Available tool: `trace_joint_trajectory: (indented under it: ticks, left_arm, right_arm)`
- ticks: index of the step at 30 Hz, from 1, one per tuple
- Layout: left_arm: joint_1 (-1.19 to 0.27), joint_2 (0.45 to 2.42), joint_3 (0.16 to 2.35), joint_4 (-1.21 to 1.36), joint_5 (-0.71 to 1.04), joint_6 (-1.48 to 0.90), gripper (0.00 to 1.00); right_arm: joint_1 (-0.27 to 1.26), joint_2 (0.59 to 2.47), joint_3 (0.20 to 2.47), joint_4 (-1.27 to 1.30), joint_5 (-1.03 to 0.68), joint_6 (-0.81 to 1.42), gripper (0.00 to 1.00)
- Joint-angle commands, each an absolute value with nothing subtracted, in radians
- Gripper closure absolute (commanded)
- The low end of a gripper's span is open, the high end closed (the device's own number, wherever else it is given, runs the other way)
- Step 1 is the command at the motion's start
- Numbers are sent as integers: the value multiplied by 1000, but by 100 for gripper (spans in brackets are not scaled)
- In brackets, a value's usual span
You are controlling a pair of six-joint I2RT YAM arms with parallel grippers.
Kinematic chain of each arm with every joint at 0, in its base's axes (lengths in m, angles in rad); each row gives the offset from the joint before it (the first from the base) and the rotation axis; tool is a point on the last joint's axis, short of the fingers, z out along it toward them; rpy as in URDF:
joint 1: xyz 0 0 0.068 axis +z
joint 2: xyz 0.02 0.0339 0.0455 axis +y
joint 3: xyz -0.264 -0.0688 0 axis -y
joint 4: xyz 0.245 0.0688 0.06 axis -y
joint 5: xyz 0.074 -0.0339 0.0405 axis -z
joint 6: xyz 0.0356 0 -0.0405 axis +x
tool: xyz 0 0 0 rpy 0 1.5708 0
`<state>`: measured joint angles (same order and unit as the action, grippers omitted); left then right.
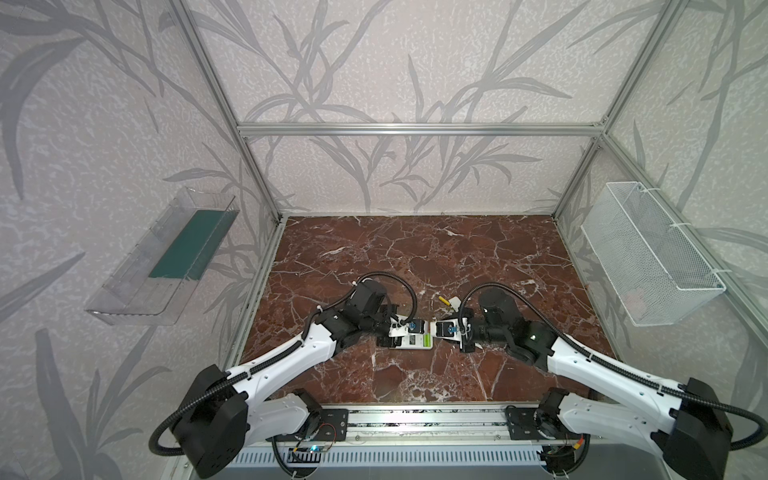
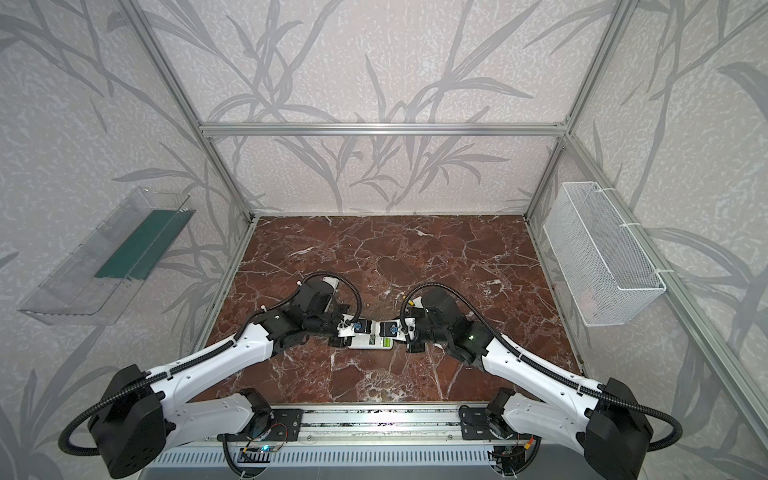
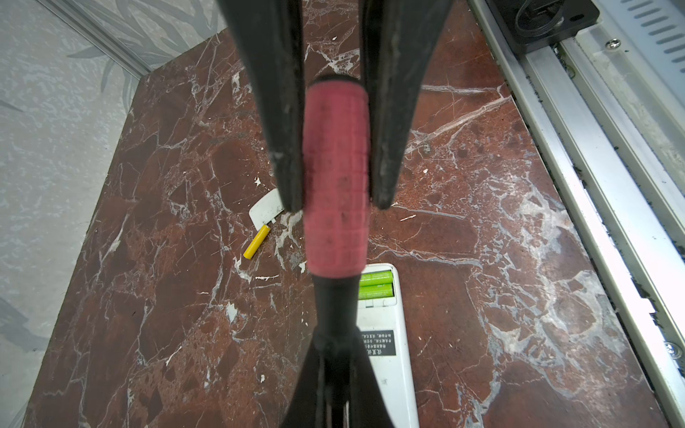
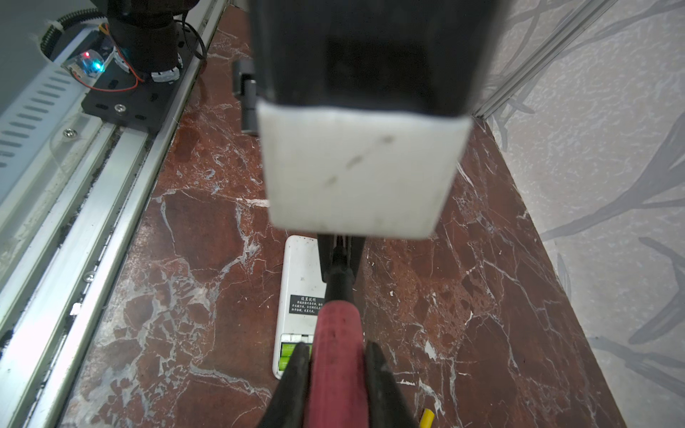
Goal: Unload the batteries from the remote control
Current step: 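Open the left gripper and draw it back while the right gripper keeps the screwdriver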
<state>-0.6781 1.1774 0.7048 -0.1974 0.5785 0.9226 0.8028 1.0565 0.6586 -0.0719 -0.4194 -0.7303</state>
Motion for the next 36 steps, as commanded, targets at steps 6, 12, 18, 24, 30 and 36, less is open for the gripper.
trace_joint_trajectory:
  ticks: [6,12,18,24,30,36]
  left_arm:
    - [-674,1134,698,-129,572,899,100]
    - [-672,1091,638,-1,447,807,68]
    - [-643,976,555,152,327,667,7]
    - [-614,916,561,144,179,515,1]
    - [-612,974,637,-40,309,562,1]
    - [-616,983,612,-56,481,673,2]
  right_arm:
    - [801,1061,684,-86,-404,-733,100]
    - [801,1032,645,-75,-330,-752,100]
    - [802,993,615,-78,-291,-776,100]
    - [811,966,589,-61,-259,-797,100]
    - [815,950,581,-50,-247,-805,100]
    - [815,938,581,-45,-247,-802,100]
